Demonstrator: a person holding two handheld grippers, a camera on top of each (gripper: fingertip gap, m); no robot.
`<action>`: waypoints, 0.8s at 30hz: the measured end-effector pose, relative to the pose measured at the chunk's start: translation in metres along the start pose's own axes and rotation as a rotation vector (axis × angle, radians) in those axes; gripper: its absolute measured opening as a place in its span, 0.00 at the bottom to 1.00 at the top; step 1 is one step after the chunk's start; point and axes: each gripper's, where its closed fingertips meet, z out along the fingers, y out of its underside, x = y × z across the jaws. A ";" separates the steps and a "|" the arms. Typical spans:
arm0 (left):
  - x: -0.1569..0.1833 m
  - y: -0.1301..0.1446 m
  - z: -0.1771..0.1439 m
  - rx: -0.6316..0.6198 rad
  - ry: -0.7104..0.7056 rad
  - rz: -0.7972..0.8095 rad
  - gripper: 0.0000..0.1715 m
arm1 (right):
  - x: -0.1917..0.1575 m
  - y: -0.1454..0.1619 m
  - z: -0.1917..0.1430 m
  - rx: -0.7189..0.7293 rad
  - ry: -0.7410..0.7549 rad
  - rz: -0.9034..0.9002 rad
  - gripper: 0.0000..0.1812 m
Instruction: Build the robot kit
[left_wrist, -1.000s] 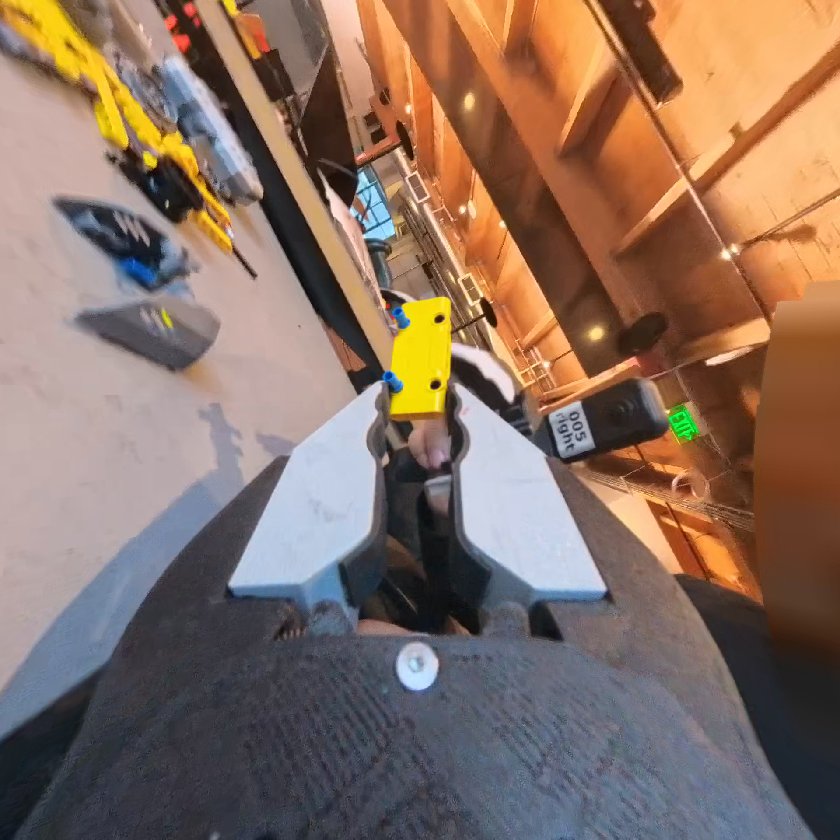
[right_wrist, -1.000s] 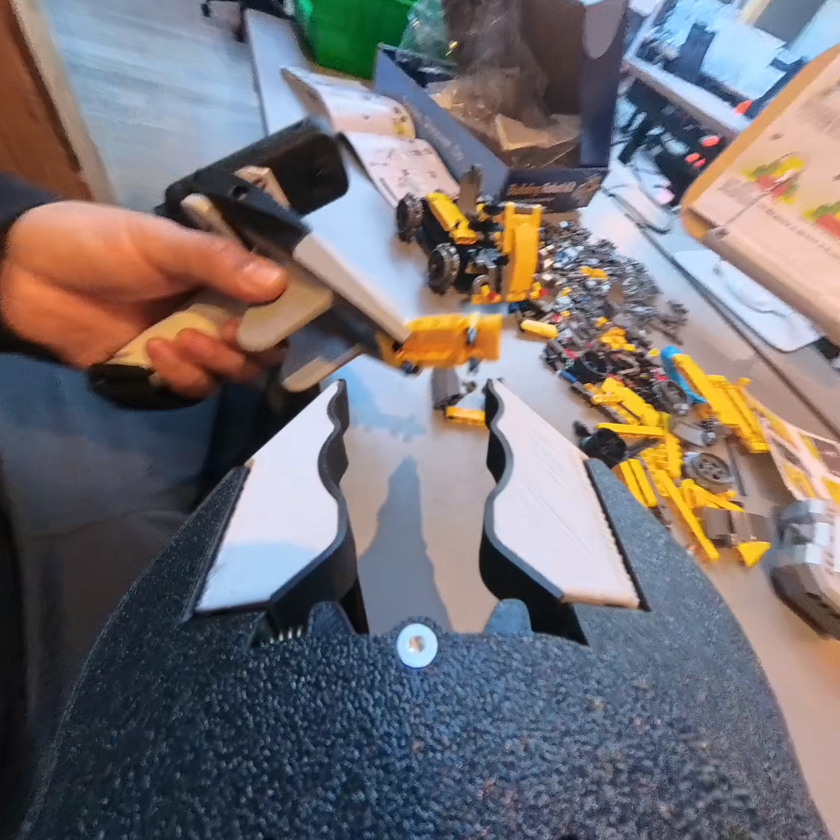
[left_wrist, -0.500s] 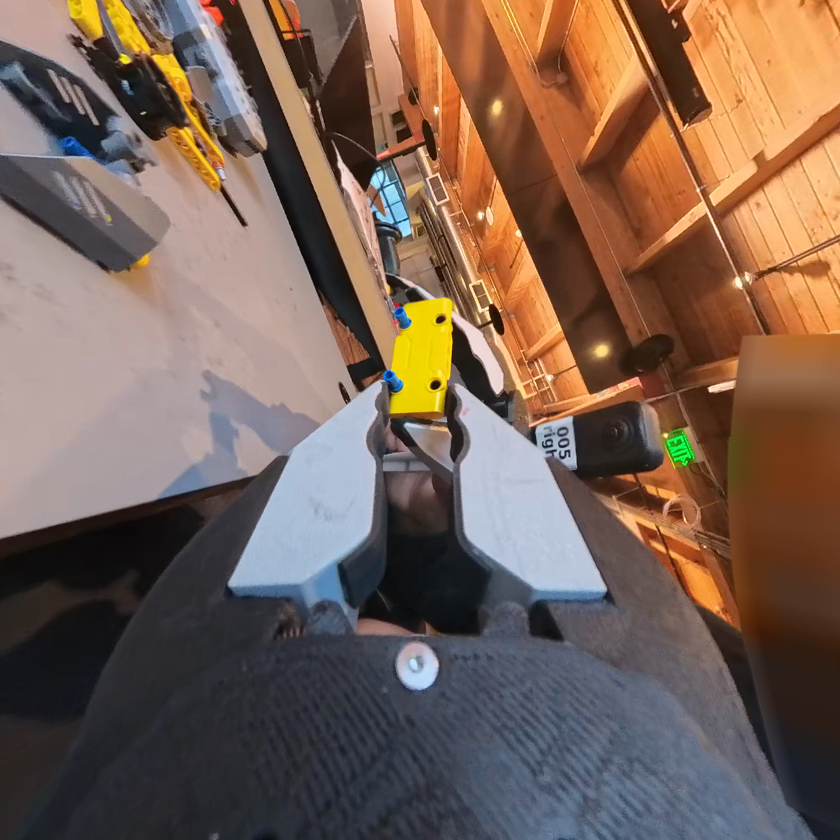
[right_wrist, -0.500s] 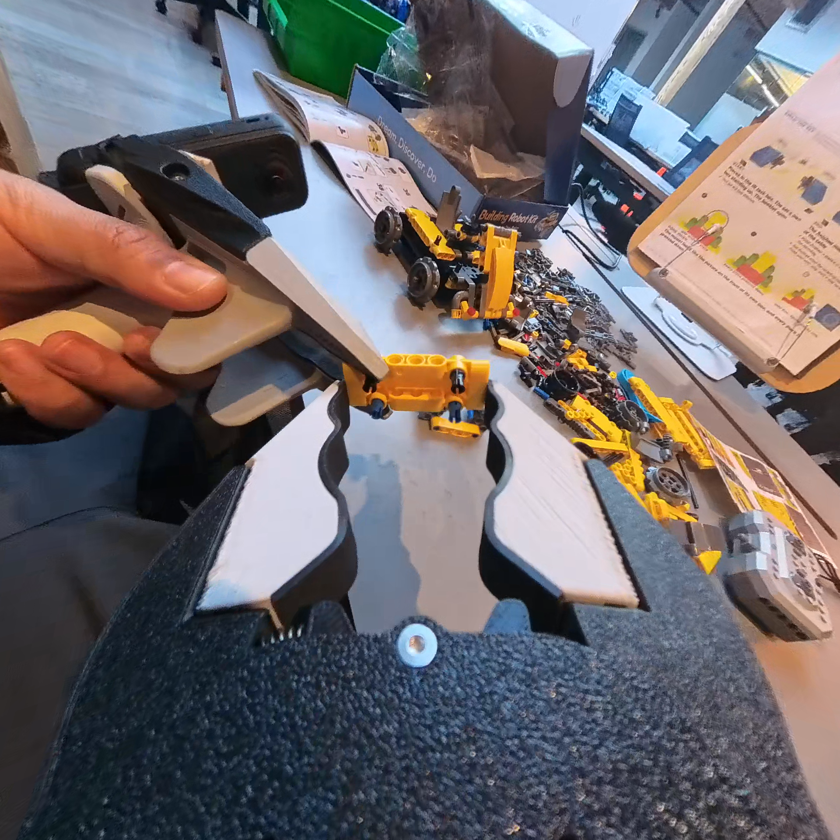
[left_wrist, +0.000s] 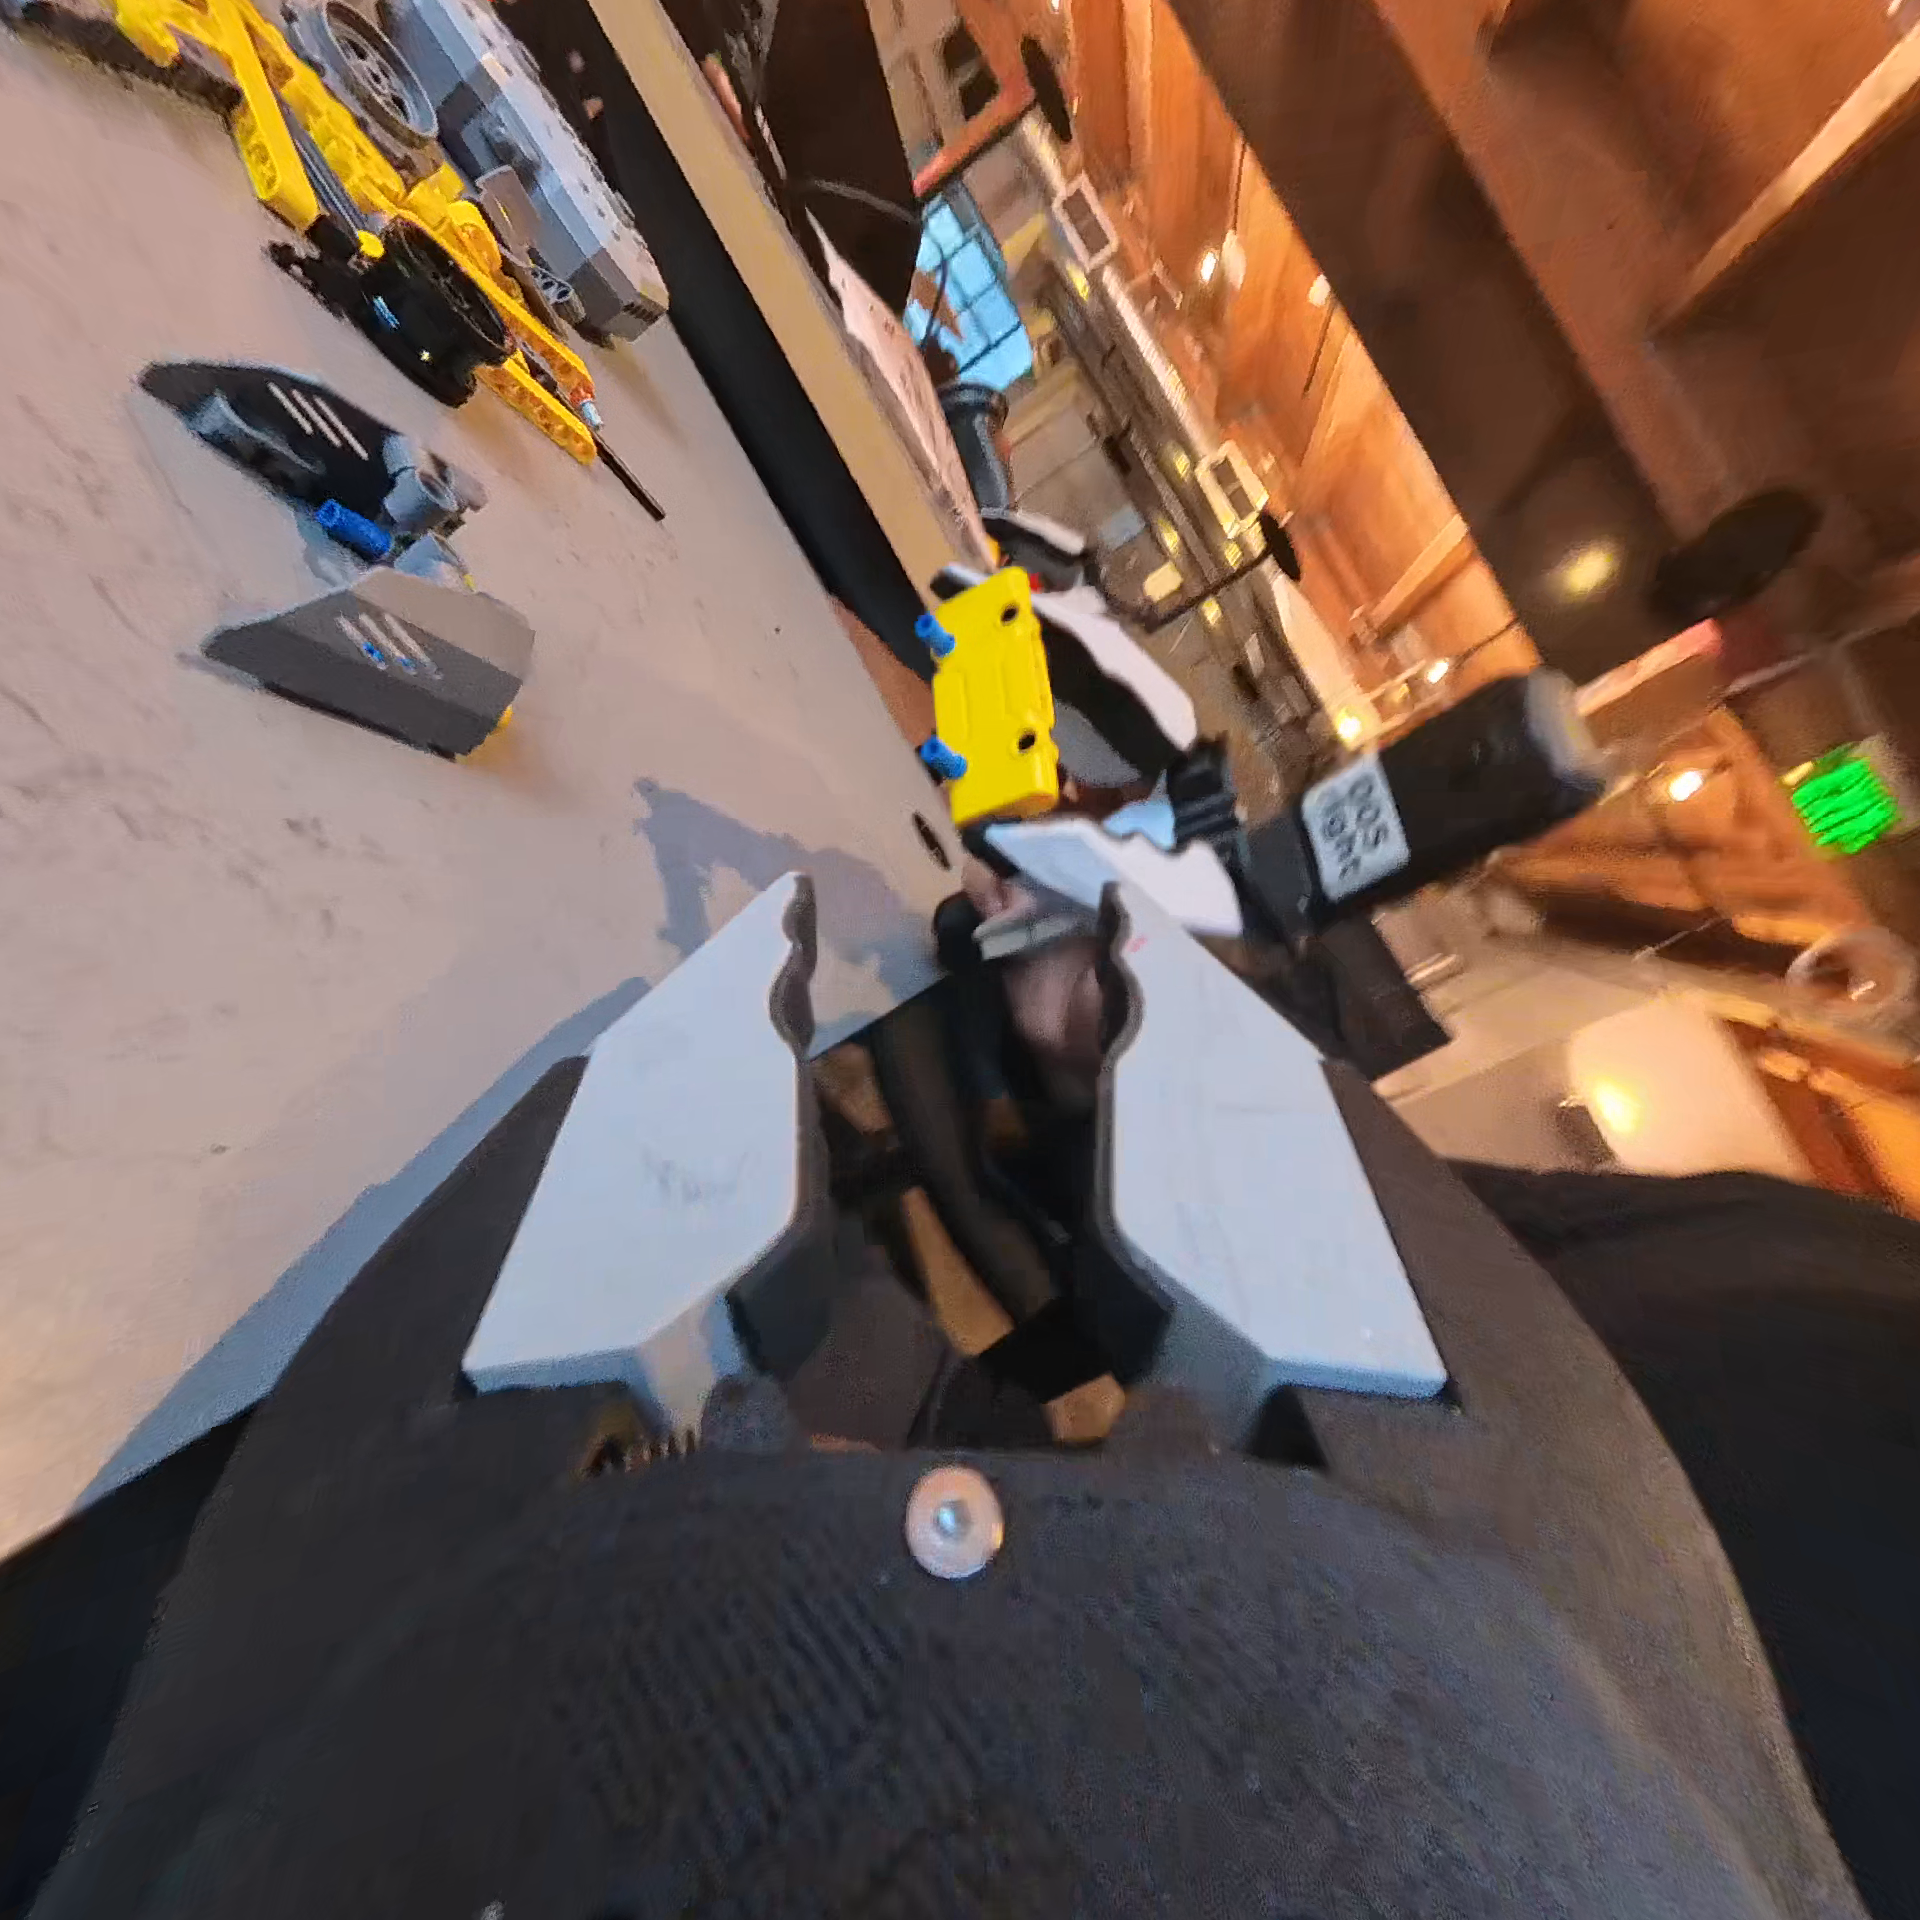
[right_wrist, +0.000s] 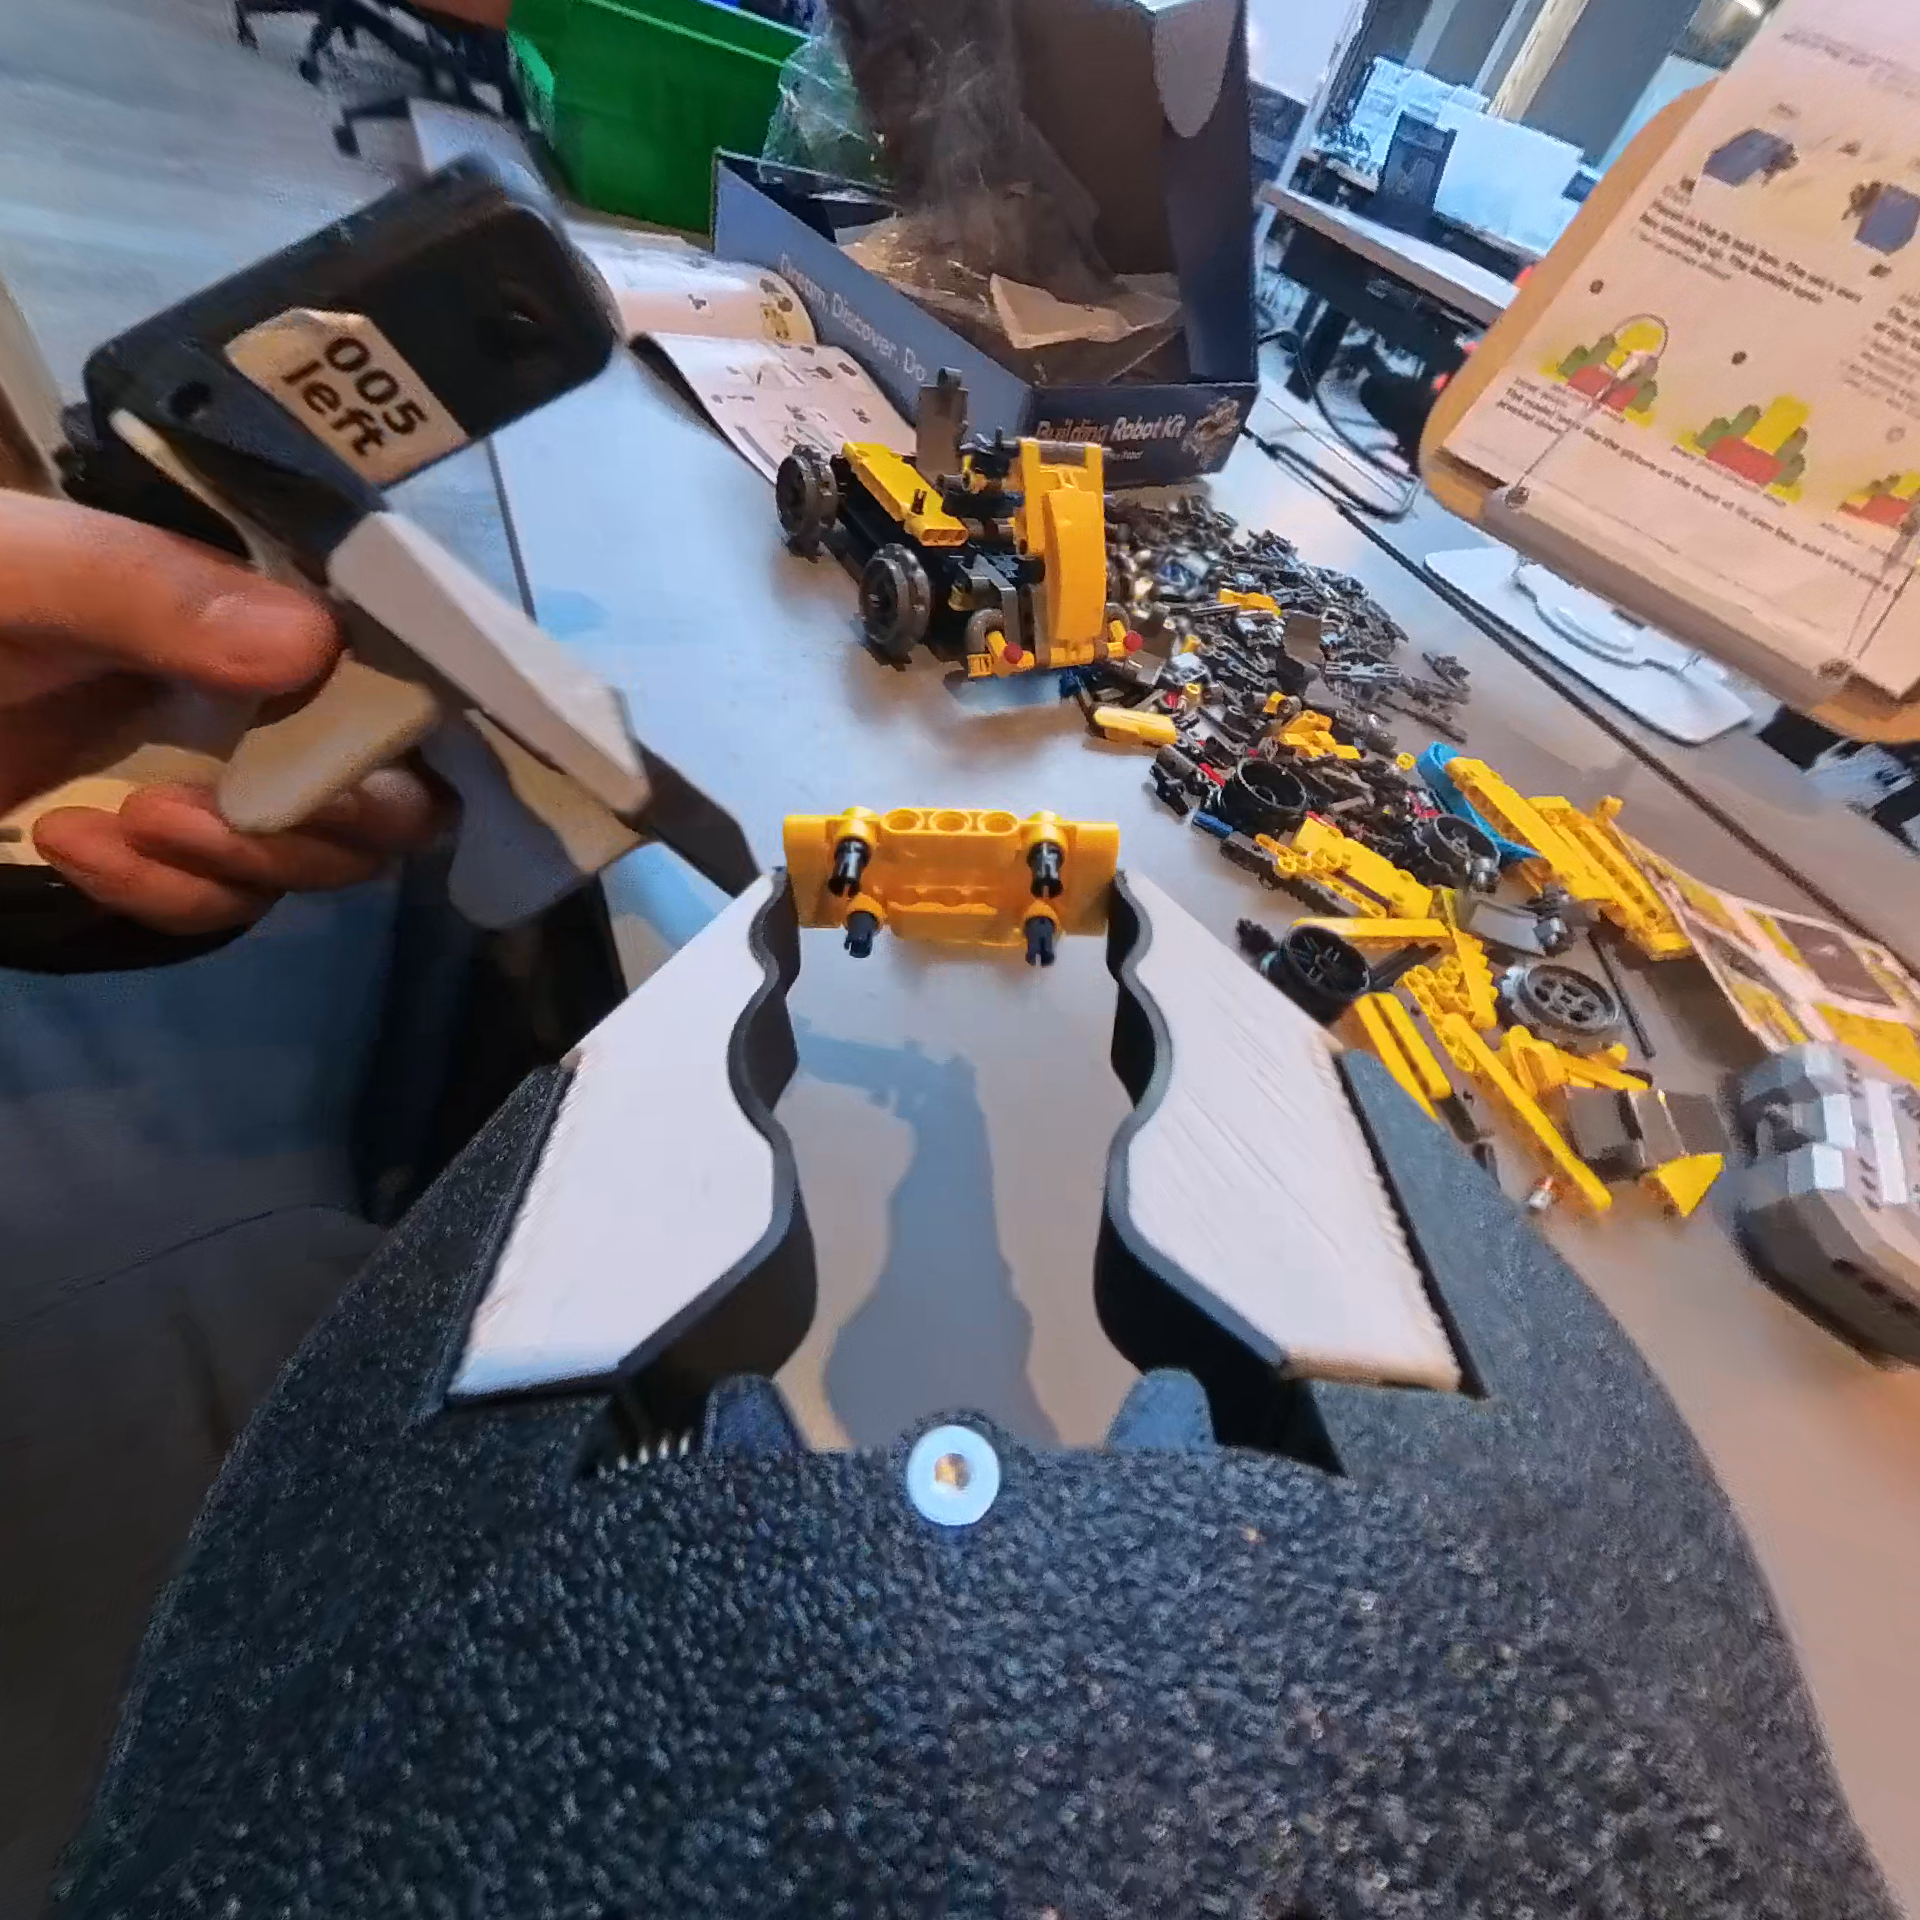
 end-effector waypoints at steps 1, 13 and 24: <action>-0.002 0.003 -0.003 -0.032 -0.026 0.058 0.32 | 0.003 0.002 -0.002 0.003 -0.010 0.025 0.33; -0.031 0.038 -0.025 -0.348 -0.219 0.527 0.32 | 0.021 0.025 0.002 -0.079 -0.100 0.104 0.33; -0.046 0.008 -0.037 -0.330 -0.388 0.645 0.29 | 0.018 0.028 0.021 -0.115 -0.240 0.153 0.33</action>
